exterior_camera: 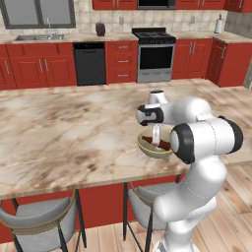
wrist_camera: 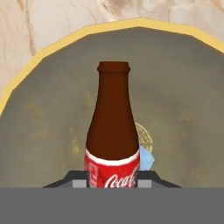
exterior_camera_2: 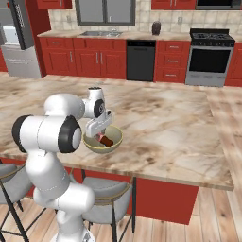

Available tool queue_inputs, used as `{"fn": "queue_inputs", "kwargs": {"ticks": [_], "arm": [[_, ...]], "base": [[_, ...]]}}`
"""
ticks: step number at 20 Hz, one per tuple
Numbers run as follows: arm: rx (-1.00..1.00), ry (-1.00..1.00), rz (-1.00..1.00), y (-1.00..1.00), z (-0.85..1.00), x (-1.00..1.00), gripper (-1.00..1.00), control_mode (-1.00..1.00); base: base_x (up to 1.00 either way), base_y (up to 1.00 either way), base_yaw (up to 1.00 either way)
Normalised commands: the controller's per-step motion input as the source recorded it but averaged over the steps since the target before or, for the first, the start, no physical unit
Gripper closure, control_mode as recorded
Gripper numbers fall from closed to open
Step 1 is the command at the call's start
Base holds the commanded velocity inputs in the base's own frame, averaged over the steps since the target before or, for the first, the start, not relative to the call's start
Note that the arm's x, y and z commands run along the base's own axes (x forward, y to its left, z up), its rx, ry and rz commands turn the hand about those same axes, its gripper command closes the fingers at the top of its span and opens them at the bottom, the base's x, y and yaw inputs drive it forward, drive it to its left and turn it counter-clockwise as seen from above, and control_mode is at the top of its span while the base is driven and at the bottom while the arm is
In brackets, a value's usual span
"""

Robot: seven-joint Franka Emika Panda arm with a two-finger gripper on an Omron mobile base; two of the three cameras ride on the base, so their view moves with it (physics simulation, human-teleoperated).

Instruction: Open the fridge, grab two sodas, and place both sodas inside the bowl with ice on the dining counter.

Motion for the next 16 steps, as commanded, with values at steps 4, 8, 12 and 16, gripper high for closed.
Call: {"fn": "queue_inputs", "kwargs": {"ticks": [4, 8, 12, 16], "arm": [[0.00, 0.00, 0.03, 0.12, -0.16, 0.00, -1.00, -1.00], [0.01, 0.00, 0.06, 0.00, -0.06, 0.03, -1.00, -1.00], [0.04, -0.04, 0.04, -0.02, 0.00, 0.01, -1.00, -1.00], [0.04, -0.10, 0.00, 0.00, 0.29, -0.12, -1.00, -1.00]], "base": [[0.00, 0.00, 0.00], [0.00, 0.00, 0.00], [0.00, 0.00, 0.00], [0.00, 0.00, 0.00]]}}
